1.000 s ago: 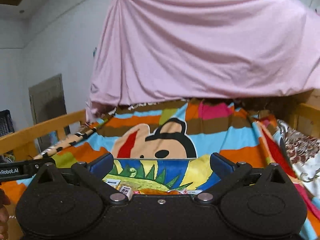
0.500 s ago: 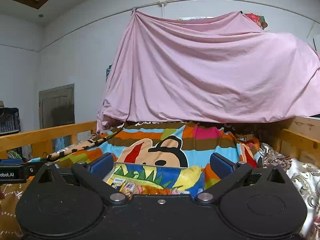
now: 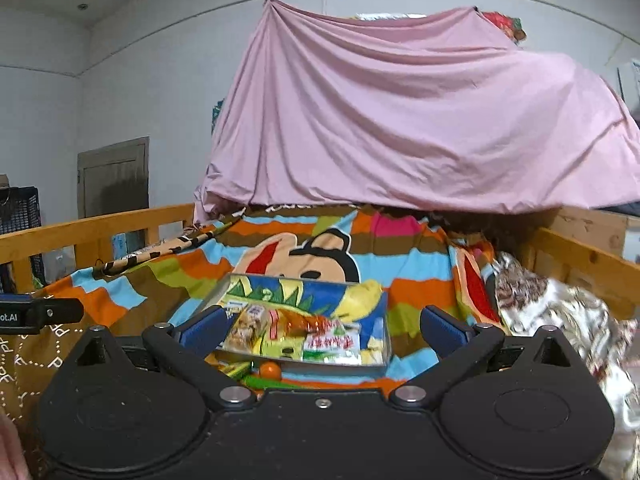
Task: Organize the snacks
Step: 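Raise both open tools and pull them back from the tray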
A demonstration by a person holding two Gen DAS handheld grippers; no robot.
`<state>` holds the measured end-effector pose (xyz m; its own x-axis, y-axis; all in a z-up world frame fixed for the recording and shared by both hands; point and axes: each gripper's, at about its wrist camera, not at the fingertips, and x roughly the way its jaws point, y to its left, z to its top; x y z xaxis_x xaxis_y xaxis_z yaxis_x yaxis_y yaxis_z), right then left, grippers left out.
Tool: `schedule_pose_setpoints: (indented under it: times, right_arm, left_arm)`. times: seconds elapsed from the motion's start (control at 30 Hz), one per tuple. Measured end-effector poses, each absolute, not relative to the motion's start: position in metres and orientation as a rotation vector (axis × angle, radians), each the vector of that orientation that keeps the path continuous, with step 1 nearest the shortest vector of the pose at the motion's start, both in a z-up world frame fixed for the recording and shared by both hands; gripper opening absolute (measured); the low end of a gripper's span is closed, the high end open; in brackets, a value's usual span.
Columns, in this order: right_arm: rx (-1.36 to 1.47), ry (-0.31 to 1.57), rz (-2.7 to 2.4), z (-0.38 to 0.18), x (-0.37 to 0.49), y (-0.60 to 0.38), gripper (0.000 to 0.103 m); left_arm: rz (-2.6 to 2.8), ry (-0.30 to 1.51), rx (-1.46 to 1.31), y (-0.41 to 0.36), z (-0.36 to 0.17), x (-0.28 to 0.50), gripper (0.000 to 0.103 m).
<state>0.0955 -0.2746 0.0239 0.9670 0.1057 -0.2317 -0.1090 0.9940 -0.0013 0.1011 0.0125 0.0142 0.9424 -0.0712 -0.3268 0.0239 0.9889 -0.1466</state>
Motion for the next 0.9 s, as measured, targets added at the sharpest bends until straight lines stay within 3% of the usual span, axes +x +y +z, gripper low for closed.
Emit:
schedule_pose_setpoints:
  times: [0.9]
  right_arm:
    - [-0.01, 0.403, 0.072, 0.007, 0.078, -0.271, 0.102]
  left_arm:
    - [-0.064, 0.458, -0.055, -0.007, 0.0, 0.078, 0.103]
